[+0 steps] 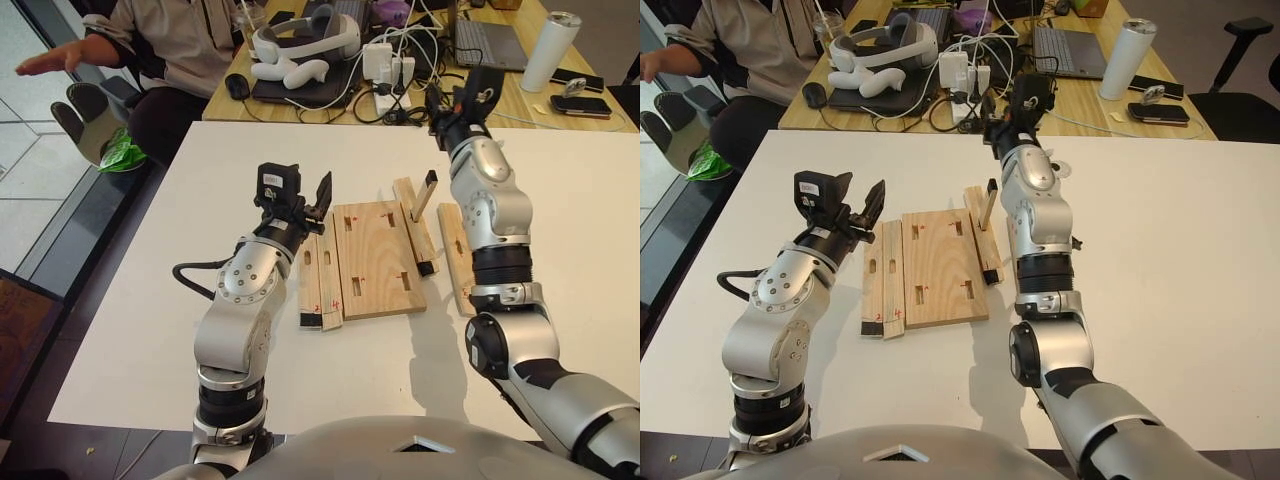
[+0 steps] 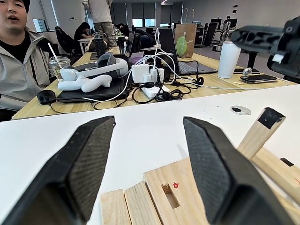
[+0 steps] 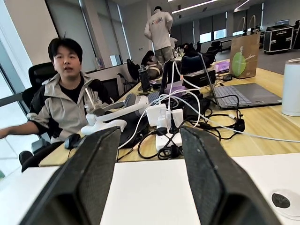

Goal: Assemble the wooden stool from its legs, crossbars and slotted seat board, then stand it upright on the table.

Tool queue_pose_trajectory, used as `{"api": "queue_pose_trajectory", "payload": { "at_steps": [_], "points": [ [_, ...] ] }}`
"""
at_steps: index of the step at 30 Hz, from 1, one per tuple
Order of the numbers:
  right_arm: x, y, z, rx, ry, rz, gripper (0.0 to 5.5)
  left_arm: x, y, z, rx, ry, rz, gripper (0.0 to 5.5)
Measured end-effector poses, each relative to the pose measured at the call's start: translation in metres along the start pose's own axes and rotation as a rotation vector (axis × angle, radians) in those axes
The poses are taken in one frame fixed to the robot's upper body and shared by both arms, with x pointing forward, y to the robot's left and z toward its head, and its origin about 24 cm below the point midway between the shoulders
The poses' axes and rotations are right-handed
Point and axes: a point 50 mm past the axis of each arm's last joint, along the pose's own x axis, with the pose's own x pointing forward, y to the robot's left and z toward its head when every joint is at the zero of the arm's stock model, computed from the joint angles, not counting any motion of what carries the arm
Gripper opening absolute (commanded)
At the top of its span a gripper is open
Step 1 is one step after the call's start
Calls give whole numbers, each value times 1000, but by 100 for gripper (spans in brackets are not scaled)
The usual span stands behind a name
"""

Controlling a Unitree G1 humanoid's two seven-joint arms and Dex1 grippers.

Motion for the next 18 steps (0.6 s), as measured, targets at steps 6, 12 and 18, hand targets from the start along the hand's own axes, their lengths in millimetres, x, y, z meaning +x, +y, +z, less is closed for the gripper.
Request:
{"api": "queue_pose_trajectory", "payload": {
  "at_steps": [6,12,18],
  "points": [
    [-18,-24,-8,3,59,-133,236,0,0,0,0,-1,-1,270],
    [-35,-33,-46,-15,276,-196,236,0,0,0,0,-1,-5,270],
    [-43,19,-63,145,454,113,236,2,-1,0,1,-1,-8,270]
  ]
}}
